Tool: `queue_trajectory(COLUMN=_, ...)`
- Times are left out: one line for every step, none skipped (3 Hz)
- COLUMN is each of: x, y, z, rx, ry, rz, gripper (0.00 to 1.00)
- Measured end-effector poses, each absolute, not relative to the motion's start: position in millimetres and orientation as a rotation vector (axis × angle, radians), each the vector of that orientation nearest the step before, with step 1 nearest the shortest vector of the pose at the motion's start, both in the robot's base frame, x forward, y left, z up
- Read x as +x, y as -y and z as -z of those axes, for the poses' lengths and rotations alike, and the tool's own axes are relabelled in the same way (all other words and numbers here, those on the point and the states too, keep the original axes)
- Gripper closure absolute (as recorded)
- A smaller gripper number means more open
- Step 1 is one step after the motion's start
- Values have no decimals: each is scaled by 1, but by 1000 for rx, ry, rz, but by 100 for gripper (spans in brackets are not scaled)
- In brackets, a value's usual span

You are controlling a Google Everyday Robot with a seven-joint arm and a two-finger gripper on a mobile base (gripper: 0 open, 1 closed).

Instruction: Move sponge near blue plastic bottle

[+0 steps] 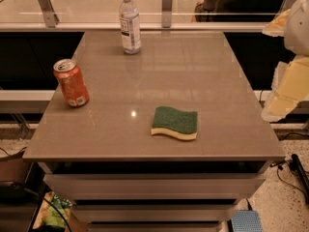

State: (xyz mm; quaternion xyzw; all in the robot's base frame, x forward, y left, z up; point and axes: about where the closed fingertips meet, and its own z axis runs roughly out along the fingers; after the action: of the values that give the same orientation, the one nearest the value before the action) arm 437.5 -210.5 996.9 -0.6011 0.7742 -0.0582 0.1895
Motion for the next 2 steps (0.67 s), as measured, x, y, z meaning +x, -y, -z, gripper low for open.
queue_trajectory(x=438, y=210, z=-997, rx=-1690, ry=-2176, rz=164, gripper=0)
queue_trajectory(x=438, y=211, z=-998, rx=-1686, ry=-2158, rz=138, gripper=0)
